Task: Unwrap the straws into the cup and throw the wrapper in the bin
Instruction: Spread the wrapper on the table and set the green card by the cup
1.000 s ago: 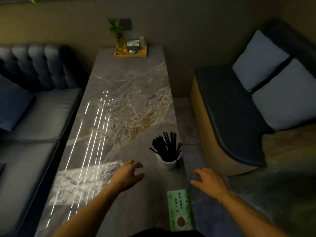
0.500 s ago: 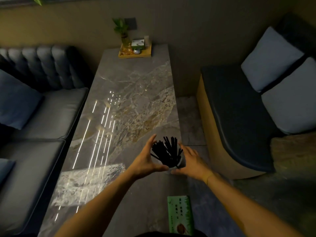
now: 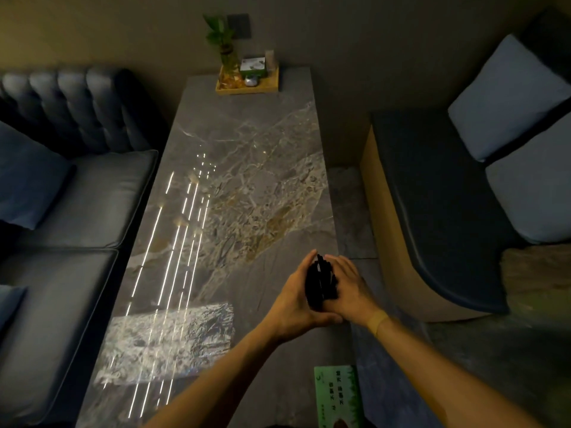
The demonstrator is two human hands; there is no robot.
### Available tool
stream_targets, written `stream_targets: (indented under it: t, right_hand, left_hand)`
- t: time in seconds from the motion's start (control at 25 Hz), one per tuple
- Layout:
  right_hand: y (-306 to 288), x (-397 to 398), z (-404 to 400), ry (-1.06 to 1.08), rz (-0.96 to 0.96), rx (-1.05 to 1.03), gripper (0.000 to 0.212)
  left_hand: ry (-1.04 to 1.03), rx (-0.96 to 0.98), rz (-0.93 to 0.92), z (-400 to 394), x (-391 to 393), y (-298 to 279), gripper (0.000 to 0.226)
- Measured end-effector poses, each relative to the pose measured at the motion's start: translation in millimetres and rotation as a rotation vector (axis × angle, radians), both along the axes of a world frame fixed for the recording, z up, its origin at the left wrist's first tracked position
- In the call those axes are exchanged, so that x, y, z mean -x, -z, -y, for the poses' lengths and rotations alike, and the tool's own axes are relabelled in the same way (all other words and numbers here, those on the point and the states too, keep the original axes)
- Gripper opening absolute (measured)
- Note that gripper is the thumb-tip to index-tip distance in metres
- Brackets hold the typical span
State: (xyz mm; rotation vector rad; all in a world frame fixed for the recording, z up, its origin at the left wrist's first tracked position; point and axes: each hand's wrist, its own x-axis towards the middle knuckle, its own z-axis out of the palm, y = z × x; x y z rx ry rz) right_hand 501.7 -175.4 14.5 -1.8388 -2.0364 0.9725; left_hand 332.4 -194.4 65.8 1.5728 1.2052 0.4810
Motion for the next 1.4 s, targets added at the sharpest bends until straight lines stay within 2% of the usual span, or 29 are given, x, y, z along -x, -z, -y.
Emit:
stream_targets:
  t: [0.16, 0.32, 0.52, 0.6, 0.68, 0.76, 0.84, 1.08, 1.28, 1.4]
  right_hand:
    - [-0.6, 10.6, 3.6, 0.043, -0.041, -0.074, 0.089]
    - [-5.9, 18.6, 9.0, 0.08, -0.108, -0.109, 0.069]
    - [-14.5, 21.0, 18.4, 0.163, -0.244, -0.177, 0.063]
    - [-17.4, 23.1, 18.0, 0.207, -0.276, -0.23, 0.07]
    - [-18.0, 27.8, 16.9, 0.23, -0.269, -0.341, 0.062]
    - [-15.8, 32.9, 16.7, 0.242, -0.256, -0.456, 0.045]
    - [-15.1, 36.6, 16.0, 0.261, -0.255, -0.466, 0.041]
    - [-13.9, 45.0, 22.4, 0.232, -0.207, -0.309, 0.046]
    - [-7.4, 42.6, 25.9, 0.085, 0.021, -0.124, 0.062]
    - [-5.5, 38.4, 26.0, 0.019, 0.104, -0.111, 0.069]
  left_hand:
    - [-0.043, 0.024, 0.042, 8.9, -10.0, -3.4, 0.128]
    - [-0.126, 0.11, 0.189, 14.9, -15.2, -8.0, 0.125]
    - [-0.294, 0.266, 0.447, 6.5, -12.4, -13.6, 0.107]
    - [-0.327, 0.314, 0.502, 3.5, -5.6, -14.4, 0.095]
    - [-0.336, 0.322, 0.509, 2.7, 1.8, -13.6, 0.088]
    - [-0.318, 0.317, 0.485, 3.2, 7.7, -13.0, 0.081]
    - [-0.265, 0.274, 0.432, 7.1, 12.1, -14.5, 0.077]
    - [-0.165, 0.129, 0.244, 22.8, 15.9, -13.8, 0.084]
    - [-0.181, -0.007, 0.004, 23.9, 13.9, -9.5, 0.086]
    - [-0.172, 0.012, -0.02, 17.4, 14.7, -5.2, 0.09]
